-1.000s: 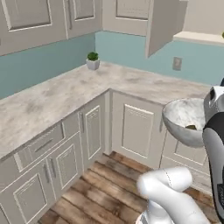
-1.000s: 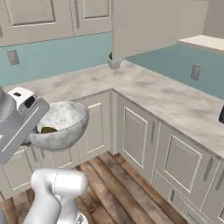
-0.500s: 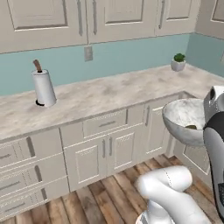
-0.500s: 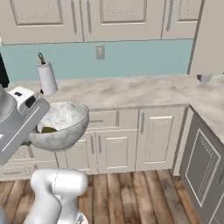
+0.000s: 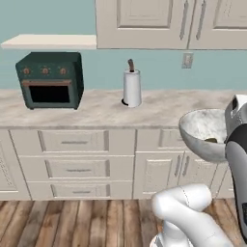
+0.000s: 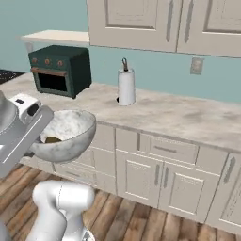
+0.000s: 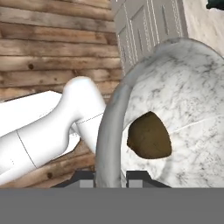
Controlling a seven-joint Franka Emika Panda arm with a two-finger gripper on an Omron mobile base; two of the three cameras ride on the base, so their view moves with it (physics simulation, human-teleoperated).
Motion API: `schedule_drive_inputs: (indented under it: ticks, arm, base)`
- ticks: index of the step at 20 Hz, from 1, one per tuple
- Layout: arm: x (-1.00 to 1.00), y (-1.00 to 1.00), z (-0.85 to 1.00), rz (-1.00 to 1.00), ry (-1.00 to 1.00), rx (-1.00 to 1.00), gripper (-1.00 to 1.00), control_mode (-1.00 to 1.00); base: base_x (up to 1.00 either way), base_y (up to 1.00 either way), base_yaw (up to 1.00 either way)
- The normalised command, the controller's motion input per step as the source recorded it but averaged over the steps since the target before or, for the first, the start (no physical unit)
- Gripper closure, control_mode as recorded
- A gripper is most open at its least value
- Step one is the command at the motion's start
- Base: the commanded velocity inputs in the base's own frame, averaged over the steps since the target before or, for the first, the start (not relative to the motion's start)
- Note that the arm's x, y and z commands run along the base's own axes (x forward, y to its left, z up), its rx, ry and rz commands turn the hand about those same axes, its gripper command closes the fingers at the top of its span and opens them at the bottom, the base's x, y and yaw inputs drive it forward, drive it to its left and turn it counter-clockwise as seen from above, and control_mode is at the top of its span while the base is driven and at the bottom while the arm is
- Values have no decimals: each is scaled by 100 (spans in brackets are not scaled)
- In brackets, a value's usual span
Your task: Pick the kiwi from the cabinet and place it in the bowl. Then pick the bowl and place it in the sink. Then turn on the sink facuet.
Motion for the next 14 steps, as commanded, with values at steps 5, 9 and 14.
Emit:
schedule_drive_inputs:
  ticks: [5,9,14]
  arm:
    - [0,0,0,0,0,0,100,100]
    - [0,0,0,0,0,0,100,100]
    - [0,0,0,0,0,0,100,100]
  base:
    - [55,21,75]
    - [57,14,76]
    - [70,0,76]
